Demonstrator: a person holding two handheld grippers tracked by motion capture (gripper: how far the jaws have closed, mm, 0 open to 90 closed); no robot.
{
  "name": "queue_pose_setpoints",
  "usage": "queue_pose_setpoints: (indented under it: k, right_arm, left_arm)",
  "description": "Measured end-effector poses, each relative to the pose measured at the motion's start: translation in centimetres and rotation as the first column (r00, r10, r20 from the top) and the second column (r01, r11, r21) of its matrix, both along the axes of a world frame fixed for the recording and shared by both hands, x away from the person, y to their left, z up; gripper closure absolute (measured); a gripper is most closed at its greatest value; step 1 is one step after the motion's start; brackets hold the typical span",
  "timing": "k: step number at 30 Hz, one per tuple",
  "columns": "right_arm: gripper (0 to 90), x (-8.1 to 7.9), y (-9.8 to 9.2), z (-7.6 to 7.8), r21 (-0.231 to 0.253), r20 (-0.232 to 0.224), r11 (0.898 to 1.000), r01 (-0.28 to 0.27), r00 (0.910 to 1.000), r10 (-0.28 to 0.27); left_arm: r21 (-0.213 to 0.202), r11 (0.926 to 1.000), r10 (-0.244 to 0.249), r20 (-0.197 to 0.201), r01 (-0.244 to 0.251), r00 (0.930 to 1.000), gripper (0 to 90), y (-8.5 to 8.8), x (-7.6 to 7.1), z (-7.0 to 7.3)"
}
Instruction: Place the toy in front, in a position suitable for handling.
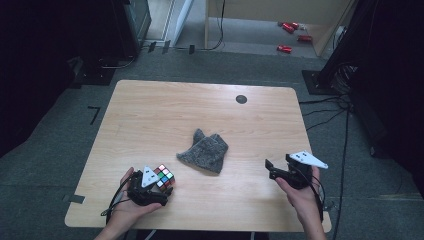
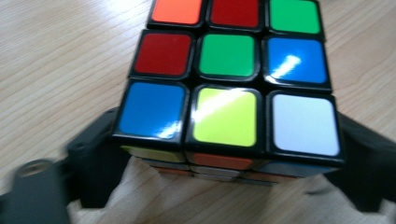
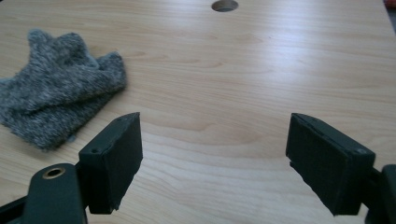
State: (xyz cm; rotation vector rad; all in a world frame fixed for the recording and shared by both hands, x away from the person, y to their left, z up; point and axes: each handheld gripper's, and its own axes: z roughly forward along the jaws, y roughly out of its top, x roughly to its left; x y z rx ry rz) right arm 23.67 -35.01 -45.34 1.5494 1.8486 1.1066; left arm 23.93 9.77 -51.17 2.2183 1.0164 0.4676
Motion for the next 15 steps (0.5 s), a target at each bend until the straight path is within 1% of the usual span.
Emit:
queue_pose_setpoints:
  k: [1, 2, 5, 7, 9, 12, 13, 14, 15]
  right_arm:
    - [19.0, 0.4, 0.7, 0.1, -0.005, 0.001, 1.0, -0.015, 0.9999, 0.015]
    - [19.0, 0.4, 0.7, 0.1, -0.005, 0.001, 1.0, -0.015, 0.9999, 0.015]
    - [19.0, 0.9, 1.9, 0.3, -0.01, 0.005, 0.999, -0.041, 0.9992, 0.041]
    - [19.0, 1.2, 2.7, 0.4, -0.01, 0.008, 0.998, -0.057, 0.9984, 0.057]
    - [19.0, 1.5, 3.6, 0.5, -0.012, 0.008, 0.997, -0.075, 0.9972, 0.075]
    - [19.0, 2.0, 4.8, 0.4, -0.018, 0.007, 0.995, -0.1, 0.9949, 0.1]
    - [18.9, 2.3, 5.6, 0.5, -0.024, 0.005, 0.993, -0.115, 0.9933, 0.115]
    - [18.9, 2.3, 5.6, 0.5, -0.024, 0.005, 0.993, -0.115, 0.9933, 0.115]
    - [18.8, 2.5, 6.4, 0.5, -0.023, 0.007, 0.991, -0.132, 0.9912, 0.132]
  left_arm:
    - [0.002, 1.0, -0.003, 0.001, 0.003, 1.0, 14.9, -0.1, 0.0, 0.0]
    - [0.014, 0.9999, -0.007, 0.0, 0.007, 1.0, 14.9, -0.1, 0.0, 0.1]
    - [0.017, 0.9999, 0.0, -0.001, 0.0, 1.0, 17.0, -0.2, 0.2, 0.0]
    - [0.01, 1.0, -0.001, -0.003, 0.001, 1.0, 23.5, -0.1, 0.2, 0.0]
    - [0.009, 0.9999, -0.01, -0.003, 0.01, 0.9999, 25.7, 0.0, 0.2, 0.0]
    - [-0.003, 0.9999, -0.015, -0.005, 0.015, 0.9999, 30.4, 0.0, 0.2, 0.1]
    - [-0.011, 0.9997, -0.02, -0.007, 0.02, 0.9998, 31.9, 0.0, 0.2, 0.0]
    - [-0.011, 0.9997, -0.02, -0.007, 0.02, 0.9998, 33.1, 0.0, 0.2, 0.0]
    - [-0.011, 0.9996, -0.026, -0.003, 0.026, 0.9996, 33.6, 0.1, 0.1, 0.1]
